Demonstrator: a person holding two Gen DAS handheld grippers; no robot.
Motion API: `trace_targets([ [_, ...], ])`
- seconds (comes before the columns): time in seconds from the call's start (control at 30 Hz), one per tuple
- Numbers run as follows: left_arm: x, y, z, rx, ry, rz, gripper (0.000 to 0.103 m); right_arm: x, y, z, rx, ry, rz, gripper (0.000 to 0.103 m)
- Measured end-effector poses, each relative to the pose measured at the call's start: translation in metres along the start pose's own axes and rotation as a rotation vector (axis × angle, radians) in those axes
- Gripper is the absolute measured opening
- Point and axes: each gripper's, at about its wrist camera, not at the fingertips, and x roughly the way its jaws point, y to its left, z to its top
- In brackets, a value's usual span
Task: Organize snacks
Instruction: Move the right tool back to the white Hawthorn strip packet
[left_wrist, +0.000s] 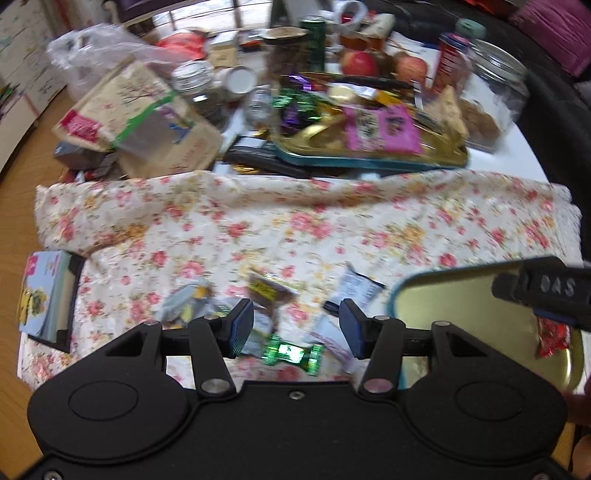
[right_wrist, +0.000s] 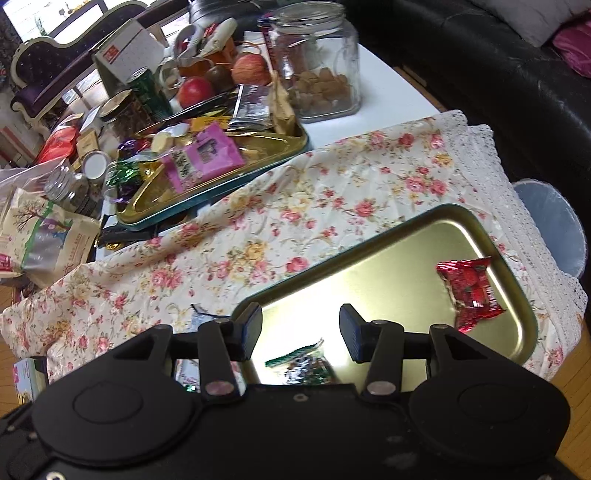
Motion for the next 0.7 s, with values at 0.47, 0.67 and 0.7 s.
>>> trace_targets([
  [0.47,0.003,0.11,0.017,-0.192,-0.01,0.069,0.057,0.044,0.081,-0.026,-0.129,0.073,0.044,0.053],
  [0.67,0.005,0.13,0.016,-0.199,0.009,0.058,0.057,0.072,0.106,-0.037,-0.17,0.182,0.106,0.053],
  [0.7,0.005,0.133,0.016,-0.201,0.014,0.05,0.057,0.077,0.11,-0.04,-0.188,0.194,0.104,0.053],
])
